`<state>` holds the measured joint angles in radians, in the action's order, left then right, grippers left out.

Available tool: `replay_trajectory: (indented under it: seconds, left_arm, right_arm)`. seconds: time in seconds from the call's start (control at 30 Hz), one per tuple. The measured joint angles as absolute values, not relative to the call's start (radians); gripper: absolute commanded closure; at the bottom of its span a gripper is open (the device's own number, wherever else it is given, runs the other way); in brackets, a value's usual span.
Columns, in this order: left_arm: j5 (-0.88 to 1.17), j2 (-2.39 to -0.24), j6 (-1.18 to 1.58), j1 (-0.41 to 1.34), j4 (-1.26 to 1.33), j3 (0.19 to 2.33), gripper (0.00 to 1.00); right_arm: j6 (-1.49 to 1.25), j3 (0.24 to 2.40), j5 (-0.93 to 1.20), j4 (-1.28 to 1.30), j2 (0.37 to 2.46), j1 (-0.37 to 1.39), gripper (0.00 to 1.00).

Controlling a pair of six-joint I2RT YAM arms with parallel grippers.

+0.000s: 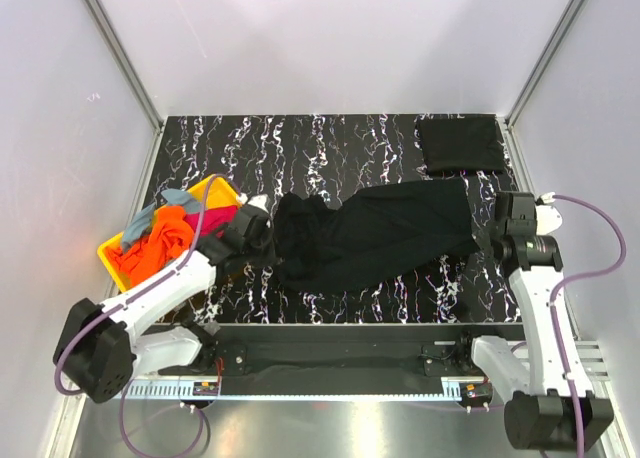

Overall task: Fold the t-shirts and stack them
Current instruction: Flatten the tshirt out

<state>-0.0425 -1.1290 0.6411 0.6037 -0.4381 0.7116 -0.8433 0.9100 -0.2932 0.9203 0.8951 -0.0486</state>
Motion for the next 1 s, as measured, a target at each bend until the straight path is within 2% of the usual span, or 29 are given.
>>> replay_trajectory:
  seconds: [0.1,0.2,0.27,0.47,0.57,0.7,0.9,1.0]
  left_arm:
    - [0.022,-1.186,0.672,0.573,-0.430,0.731,1.00]
    - [0.067,-1.323,0.670,0.523,-0.450,0.955,1.00]
    - [0.084,-1.421,0.670,0.488,-0.455,1.178,1.00]
    - [0.168,-1.696,0.704,0.400,-0.347,1.947,1.00]
    - [0.236,-1.710,0.743,0.390,-0.273,2.066,1.00]
    - [0.290,-1.564,0.772,0.399,-0.148,1.816,1.00]
    - [0.275,-1.228,0.781,0.422,-0.115,1.147,1.00]
    - [0.253,-1.079,0.804,0.474,-0.109,0.836,0.97]
  right_arm:
    - [-0.833,0.914,-0.258,0.875,0.867,-0.049,1.00]
    - [-0.816,1.029,-0.230,0.853,0.945,-0.049,1.00]
    - [-0.804,1.176,-0.222,0.841,1.047,-0.049,1.00]
    - [-0.679,1.831,-0.217,0.779,1.411,-0.057,1.00]
    - [-0.612,2.016,-0.238,0.791,1.464,-0.067,1.00]
    - [-0.537,1.980,-0.311,0.817,1.371,-0.073,1.00]
    - [-0.526,1.600,-0.415,0.913,1.045,-0.076,1.00]
    - [-0.583,1.374,-0.427,0.974,0.884,-0.077,1.00]
